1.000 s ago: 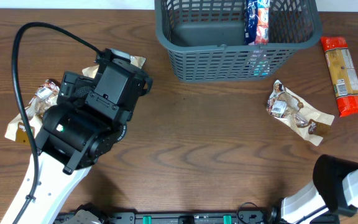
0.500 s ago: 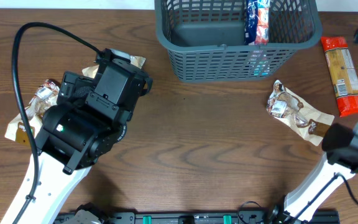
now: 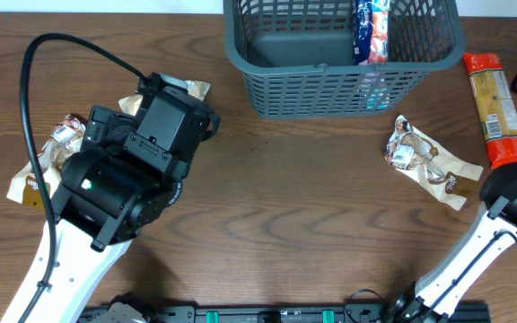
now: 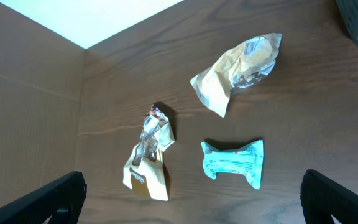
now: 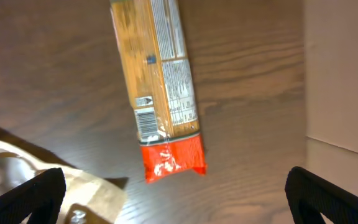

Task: Pack container
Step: 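Move right gripper to the orange pasta package and grasp it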

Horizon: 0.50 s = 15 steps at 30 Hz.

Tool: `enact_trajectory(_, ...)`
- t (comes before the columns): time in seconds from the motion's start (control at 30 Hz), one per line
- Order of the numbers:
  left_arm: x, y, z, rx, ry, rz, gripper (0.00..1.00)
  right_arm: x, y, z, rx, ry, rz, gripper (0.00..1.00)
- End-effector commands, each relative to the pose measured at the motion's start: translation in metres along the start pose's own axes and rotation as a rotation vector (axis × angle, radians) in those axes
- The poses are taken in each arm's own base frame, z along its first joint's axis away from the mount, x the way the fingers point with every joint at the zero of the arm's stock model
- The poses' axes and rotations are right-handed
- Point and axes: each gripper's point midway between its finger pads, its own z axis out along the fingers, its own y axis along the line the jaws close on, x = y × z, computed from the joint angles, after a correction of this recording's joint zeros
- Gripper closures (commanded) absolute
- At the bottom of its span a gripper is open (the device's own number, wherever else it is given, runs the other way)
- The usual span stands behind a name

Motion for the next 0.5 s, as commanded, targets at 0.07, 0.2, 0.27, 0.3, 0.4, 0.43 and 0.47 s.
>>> enact_trajectory(0.07, -0.003, 0.005, -0.002, -0.018, -0.006, -0.004, 0.01, 0.005, 0.010, 0.067, -0.064, 0.070, -0.059, 0.01)
enact_trajectory(0.2, -0.003, 0.005, -0.002, -0.018, -0.006, -0.003, 0.01, 0.005, 0.010, 0.098, -0.061, 0.085, -0.072, 0.01)
enact_trajectory(0.27, -0.003, 0.005, -0.002, -0.018, -0.006, -0.003, 0.01, 0.006, 0.009, 0.109, -0.053, 0.094, -0.072, 0.01)
enact_trajectory(0.3, -0.003, 0.005, -0.002, -0.018, -0.006, -0.003, 0.01, 0.007, 0.010, 0.115, -0.054, 0.099, -0.073, 0.01)
enact_trajectory(0.4, -0.003, 0.005, -0.002, -0.018, -0.006, -0.003, 0.01, 0.007, 0.010, 0.126, -0.056, 0.101, -0.074, 0.01)
enact_trajectory(0.43, -0.003, 0.005, -0.002, -0.018, -0.006, -0.003, 0.01, 0.007, 0.011, 0.129, -0.060, 0.099, -0.076, 0.01)
enact_trajectory(0.47, -0.003, 0.005, -0.002, -0.018, -0.006, -0.003, 0.01, 0.006, 0.012, 0.132, -0.064, 0.096, -0.078, 0.01)
